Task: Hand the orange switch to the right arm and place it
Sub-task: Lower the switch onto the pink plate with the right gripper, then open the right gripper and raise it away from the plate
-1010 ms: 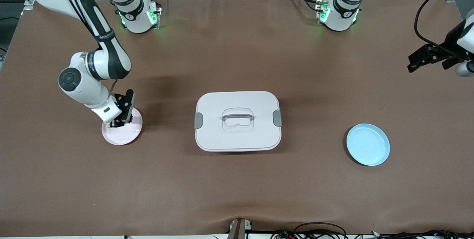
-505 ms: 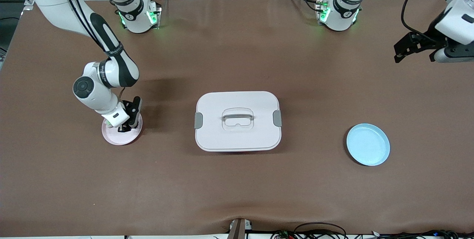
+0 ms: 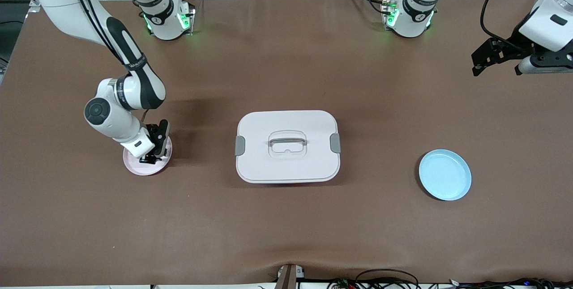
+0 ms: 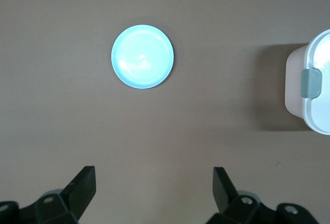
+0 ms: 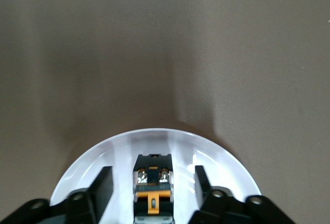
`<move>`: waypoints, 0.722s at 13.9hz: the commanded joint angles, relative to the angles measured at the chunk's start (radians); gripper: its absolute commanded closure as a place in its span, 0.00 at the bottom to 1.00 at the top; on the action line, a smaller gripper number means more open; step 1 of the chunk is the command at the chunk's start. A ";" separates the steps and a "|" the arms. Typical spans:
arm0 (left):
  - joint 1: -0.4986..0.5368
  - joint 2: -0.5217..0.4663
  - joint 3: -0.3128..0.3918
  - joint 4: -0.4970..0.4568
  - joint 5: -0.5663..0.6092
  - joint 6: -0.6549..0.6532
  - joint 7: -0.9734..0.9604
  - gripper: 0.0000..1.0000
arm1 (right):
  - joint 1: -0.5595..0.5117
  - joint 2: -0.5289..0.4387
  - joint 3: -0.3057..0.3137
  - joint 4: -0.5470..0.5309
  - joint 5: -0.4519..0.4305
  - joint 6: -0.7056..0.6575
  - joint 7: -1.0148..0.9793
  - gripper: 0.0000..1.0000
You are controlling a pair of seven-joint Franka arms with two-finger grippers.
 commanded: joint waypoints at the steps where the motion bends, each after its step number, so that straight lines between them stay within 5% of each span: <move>1: 0.003 0.001 0.002 -0.004 -0.017 0.024 0.020 0.00 | -0.018 -0.040 0.014 0.136 -0.018 -0.264 0.074 0.00; 4: -0.002 0.004 0.002 -0.001 -0.017 0.025 0.020 0.00 | -0.020 -0.068 -0.002 0.320 -0.044 -0.561 0.186 0.00; 7: 0.000 0.004 0.002 -0.003 -0.017 0.019 0.022 0.00 | -0.023 -0.062 -0.002 0.559 -0.164 -0.861 0.211 0.00; 10: 0.000 0.021 0.002 -0.004 -0.017 0.018 0.019 0.00 | -0.031 -0.066 -0.015 0.660 -0.173 -1.027 0.305 0.00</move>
